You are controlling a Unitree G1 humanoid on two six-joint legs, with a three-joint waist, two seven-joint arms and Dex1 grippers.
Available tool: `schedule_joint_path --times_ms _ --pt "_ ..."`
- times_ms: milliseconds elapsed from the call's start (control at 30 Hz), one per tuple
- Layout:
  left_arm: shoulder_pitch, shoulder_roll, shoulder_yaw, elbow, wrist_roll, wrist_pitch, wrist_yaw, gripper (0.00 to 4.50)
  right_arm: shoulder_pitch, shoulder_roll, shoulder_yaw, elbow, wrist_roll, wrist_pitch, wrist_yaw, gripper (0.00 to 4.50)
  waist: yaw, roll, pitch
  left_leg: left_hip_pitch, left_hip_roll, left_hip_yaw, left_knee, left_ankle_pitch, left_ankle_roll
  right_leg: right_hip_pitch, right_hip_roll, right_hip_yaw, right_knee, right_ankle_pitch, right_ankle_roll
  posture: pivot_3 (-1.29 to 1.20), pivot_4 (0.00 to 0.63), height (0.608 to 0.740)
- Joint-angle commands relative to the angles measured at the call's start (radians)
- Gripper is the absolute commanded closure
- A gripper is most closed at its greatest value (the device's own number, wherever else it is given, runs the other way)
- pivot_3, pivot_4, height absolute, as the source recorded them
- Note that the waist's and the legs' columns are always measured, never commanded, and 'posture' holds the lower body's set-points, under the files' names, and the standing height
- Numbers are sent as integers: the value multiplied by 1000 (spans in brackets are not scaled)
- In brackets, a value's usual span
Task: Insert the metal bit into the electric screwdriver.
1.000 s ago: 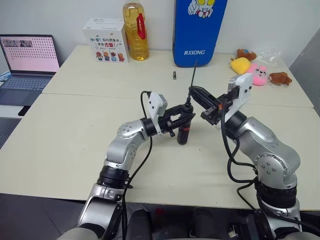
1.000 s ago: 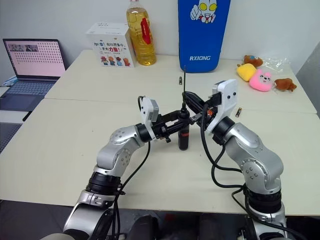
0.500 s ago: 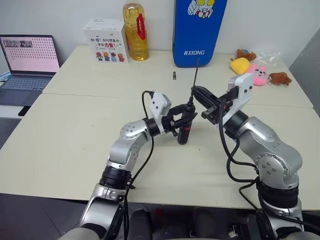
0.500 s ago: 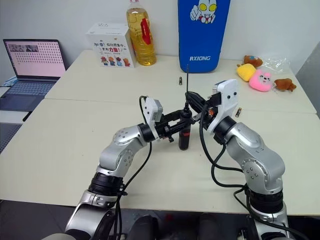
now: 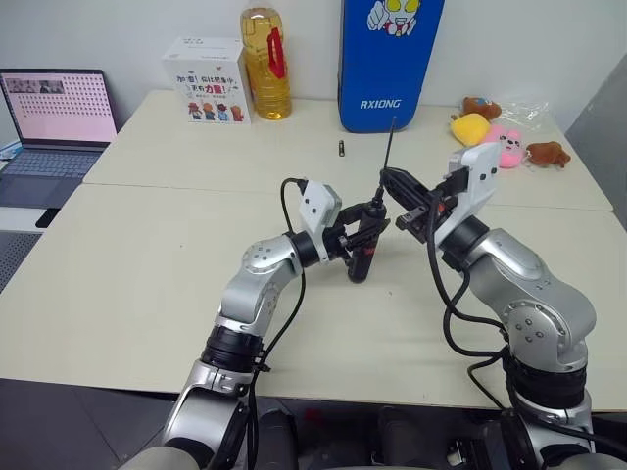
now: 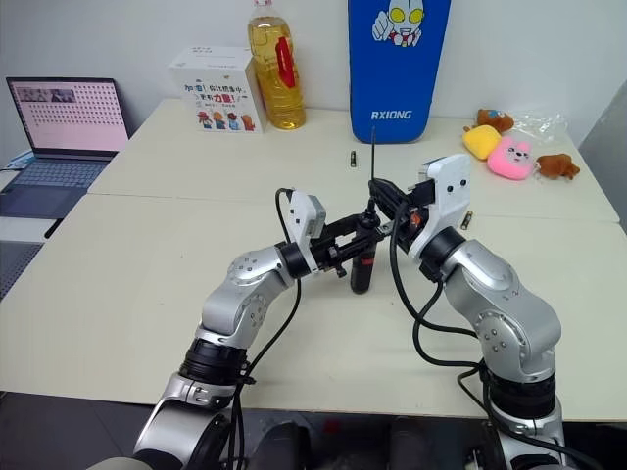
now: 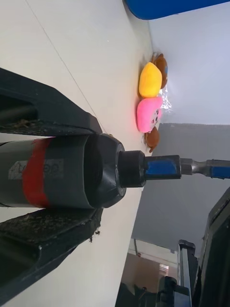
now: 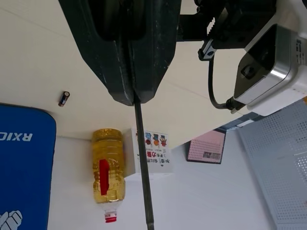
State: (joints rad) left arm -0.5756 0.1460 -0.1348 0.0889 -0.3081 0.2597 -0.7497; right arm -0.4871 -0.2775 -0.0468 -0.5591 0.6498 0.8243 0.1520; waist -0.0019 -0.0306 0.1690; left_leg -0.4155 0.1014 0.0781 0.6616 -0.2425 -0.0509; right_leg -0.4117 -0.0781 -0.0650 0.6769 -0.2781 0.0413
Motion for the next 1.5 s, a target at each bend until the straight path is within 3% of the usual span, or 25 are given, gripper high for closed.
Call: schedule_joint_path --times_ms 33,1067,1500 --pt "-23 -8 16 -71 7 -64 26 2835 22 2 20 32 18 88 -12 4478 0 0 0 0 0 0 0 0 0 0 0 0 0 0 0 0 150 740" --pt "-32 -83 -5 -19 126 -227 197 2835 -55 38 1 33 8 177 -83 4478 -1 0 0 0 0 -1 0 0 0 0 0 0 0 0 0 0 150 740" --pt "-25 -71 -14 3 138 -300 173 2835 -157 37 -106 97 158 372 -69 4478 0 0 0 -1 0 -1 0 0 0 0 0 -1 -1 0 0 0 150 740"
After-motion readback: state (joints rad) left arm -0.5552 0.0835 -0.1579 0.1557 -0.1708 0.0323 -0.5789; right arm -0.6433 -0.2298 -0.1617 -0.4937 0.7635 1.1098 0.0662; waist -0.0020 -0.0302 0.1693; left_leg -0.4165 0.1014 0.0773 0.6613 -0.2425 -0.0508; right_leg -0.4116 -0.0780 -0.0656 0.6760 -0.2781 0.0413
